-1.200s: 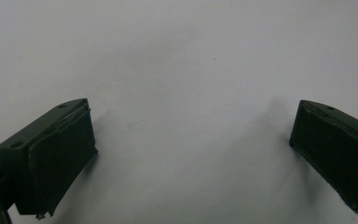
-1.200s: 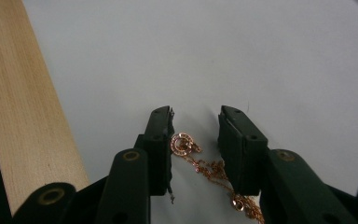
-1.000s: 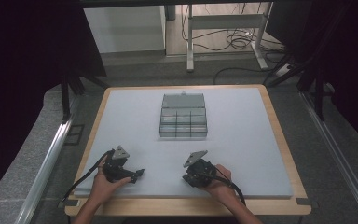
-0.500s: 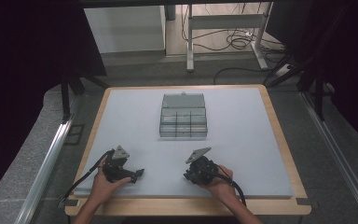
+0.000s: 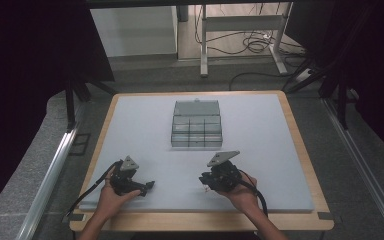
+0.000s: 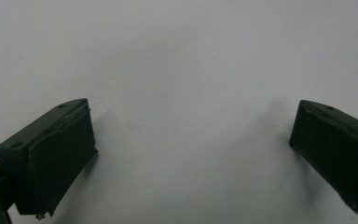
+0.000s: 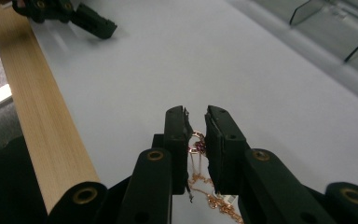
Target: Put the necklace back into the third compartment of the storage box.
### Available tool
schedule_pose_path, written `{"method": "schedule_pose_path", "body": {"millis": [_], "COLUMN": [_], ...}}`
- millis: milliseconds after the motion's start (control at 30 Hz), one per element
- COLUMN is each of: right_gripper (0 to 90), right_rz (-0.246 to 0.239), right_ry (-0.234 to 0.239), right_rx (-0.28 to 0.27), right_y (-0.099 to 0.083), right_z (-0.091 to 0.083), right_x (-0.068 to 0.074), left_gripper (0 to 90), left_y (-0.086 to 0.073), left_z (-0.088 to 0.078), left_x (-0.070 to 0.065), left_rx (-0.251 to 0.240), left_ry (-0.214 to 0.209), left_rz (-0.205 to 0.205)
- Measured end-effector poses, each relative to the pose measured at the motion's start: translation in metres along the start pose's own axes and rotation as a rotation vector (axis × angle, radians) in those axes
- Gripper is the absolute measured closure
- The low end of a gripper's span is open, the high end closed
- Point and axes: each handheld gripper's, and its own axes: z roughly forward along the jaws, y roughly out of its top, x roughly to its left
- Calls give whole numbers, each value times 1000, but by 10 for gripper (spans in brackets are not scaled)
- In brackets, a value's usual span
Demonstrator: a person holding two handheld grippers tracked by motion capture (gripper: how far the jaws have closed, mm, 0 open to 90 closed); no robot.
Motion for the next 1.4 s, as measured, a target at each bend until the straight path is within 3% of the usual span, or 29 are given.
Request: {"method": "schedule_pose_path", "body": {"millis": [333, 800, 933, 1400], "right_gripper": [777, 777, 776, 777], "right_rz": [28, 19, 18, 54], "right_ry": [-15, -27, -39, -53], "right_rx": [-99, -199, -243, -307], "right_y": [11, 28, 36, 55], "right_z": [-29, -61, -77, -107], "right_x": [-8, -7, -13, -30], "left_gripper": [0, 0, 0, 0], "left_y": [0, 0, 0, 0], "left_z": [0, 0, 0, 0], "left_x": [0, 0, 0, 0], "left_rx": [1, 2, 0, 0], "left_ry": [0, 0, 0, 1], "left_rz": [1, 0, -3, 1]}}
